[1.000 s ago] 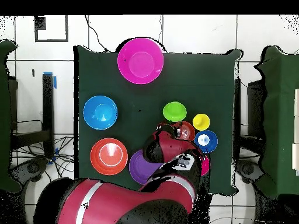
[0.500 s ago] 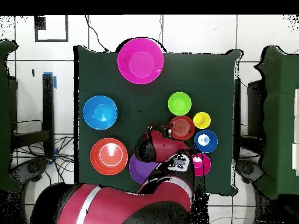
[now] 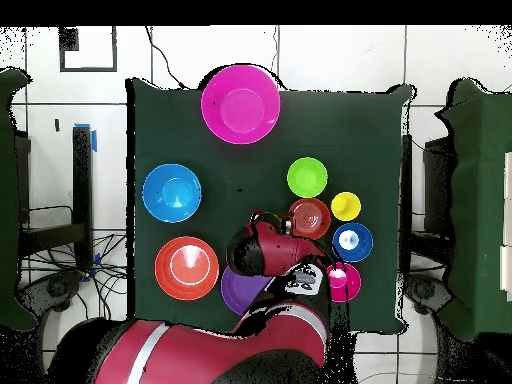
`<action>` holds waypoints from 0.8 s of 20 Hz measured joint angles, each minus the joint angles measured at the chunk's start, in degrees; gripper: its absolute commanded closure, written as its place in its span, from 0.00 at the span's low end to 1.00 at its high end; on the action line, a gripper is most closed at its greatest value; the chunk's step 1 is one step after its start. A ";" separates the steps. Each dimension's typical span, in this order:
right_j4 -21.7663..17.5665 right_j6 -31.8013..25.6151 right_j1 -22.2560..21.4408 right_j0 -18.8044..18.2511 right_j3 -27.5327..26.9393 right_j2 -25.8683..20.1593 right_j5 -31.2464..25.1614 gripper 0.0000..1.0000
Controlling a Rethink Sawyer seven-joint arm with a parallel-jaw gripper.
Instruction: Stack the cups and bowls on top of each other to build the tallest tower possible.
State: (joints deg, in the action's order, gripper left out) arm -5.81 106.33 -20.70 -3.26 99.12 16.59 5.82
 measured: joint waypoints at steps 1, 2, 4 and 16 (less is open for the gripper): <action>0.00 0.00 0.00 0.05 0.00 0.01 0.00 0.00; 0.00 0.00 0.01 0.24 -0.01 0.07 -0.07 0.00; 0.01 0.00 0.05 0.63 -0.02 0.31 -0.39 0.00; -0.16 0.00 0.72 2.80 -0.61 3.32 -1.58 1.00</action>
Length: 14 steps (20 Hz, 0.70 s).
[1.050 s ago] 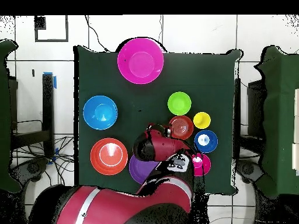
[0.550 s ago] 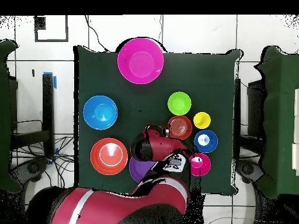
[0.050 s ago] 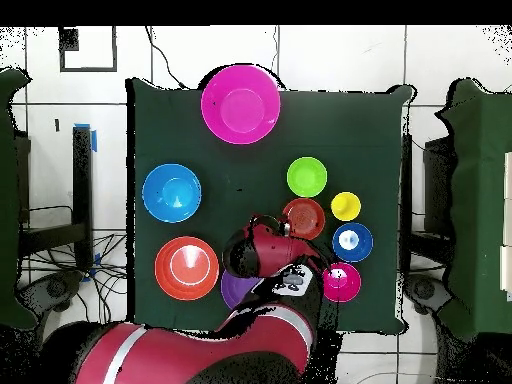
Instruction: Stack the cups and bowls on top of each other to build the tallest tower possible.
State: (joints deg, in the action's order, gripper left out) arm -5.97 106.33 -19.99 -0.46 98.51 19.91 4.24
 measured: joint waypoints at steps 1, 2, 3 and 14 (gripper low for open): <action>-0.15 0.00 -0.06 0.03 -0.05 0.41 0.00 1.00; -0.27 0.00 -0.10 0.05 -0.07 0.54 -0.01 1.00; -0.39 0.00 -0.14 0.07 -0.08 0.68 -0.01 1.00; -1.13 0.00 -0.54 2.66 -0.96 3.17 -0.49 1.00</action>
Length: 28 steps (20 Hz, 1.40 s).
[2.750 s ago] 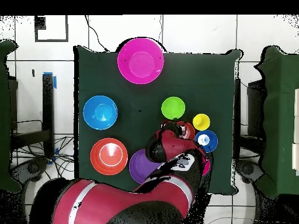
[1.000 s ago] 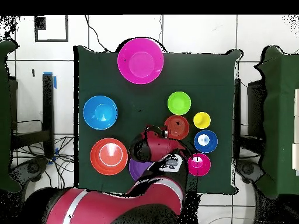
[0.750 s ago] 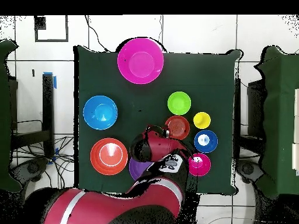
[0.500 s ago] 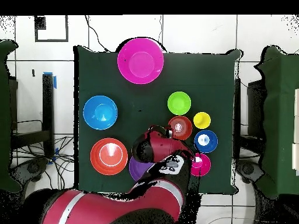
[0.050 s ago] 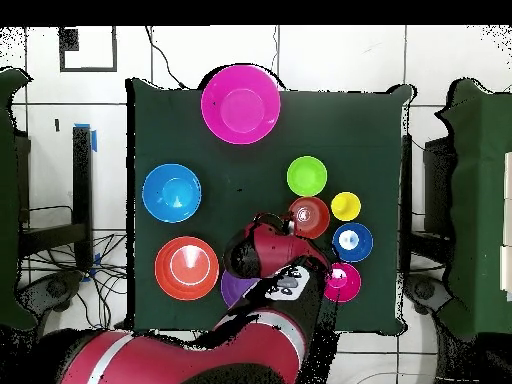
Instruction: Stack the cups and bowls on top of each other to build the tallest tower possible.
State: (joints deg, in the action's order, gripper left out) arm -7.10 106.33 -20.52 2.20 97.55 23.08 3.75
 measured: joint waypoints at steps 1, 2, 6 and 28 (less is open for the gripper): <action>0.00 0.00 -0.06 0.71 -0.08 0.61 -0.32 1.00; 0.00 0.00 -0.12 1.25 -0.10 1.08 -0.70 1.00; 0.00 0.00 -0.61 3.66 -0.11 2.91 -3.03 1.00; 0.00 0.00 -4.69 9.53 -3.86 9.66 -16.19 1.00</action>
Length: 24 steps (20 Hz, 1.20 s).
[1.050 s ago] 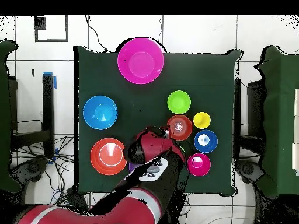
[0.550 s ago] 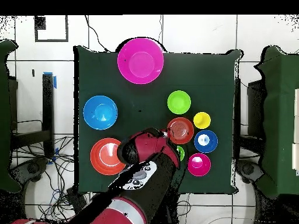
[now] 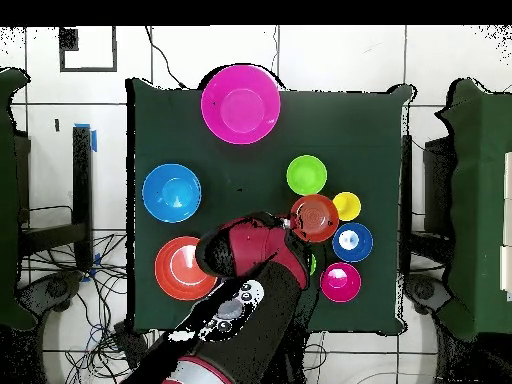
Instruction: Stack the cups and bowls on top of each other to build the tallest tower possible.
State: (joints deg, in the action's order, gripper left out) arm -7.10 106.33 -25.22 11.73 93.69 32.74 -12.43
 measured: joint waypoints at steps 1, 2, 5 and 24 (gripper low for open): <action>-0.01 0.00 -0.07 -0.01 -0.18 0.07 0.00 1.00; -0.01 0.00 -0.31 -0.09 -0.75 0.18 -0.01 1.00; -0.02 0.00 -0.63 -0.36 -1.48 0.19 -0.01 1.00; -0.06 0.00 -0.12 -3.51 -10.39 0.21 -0.04 1.00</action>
State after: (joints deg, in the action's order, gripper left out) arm -7.16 106.33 -25.34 8.22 83.31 32.95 -12.47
